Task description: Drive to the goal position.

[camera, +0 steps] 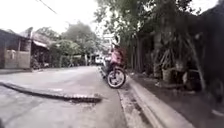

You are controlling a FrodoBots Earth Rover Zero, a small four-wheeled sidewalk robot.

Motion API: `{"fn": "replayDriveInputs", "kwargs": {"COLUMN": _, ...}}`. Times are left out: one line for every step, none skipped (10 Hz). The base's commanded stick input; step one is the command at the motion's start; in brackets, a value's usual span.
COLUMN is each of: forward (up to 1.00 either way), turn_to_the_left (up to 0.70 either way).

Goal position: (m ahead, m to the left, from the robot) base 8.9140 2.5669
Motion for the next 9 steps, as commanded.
{"fn": "replayDriveInputs", "kwargs": {"forward": 1.0, "turn_to_the_left": 0.0}}
{"fn": "replayDriveInputs", "kwargs": {"forward": 1.0, "turn_to_the_left": 0.0}}
{"fn": "replayDriveInputs", "kwargs": {"forward": 1.0, "turn_to_the_left": 0.0}}
{"fn": "replayDriveInputs", "kwargs": {"forward": 1.0, "turn_to_the_left": 0.0}}
{"fn": "replayDriveInputs", "kwargs": {"forward": 1.0, "turn_to_the_left": 0.0}}
{"fn": "replayDriveInputs", "kwargs": {"forward": 0.34, "turn_to_the_left": 0.0}}
{"fn": "replayDriveInputs", "kwargs": {"forward": 0.0, "turn_to_the_left": 0.0}}
{"fn": "replayDriveInputs", "kwargs": {"forward": 0.33, "turn_to_the_left": 0.09}}
{"fn": "replayDriveInputs", "kwargs": {"forward": 1.0, "turn_to_the_left": 0.27}}
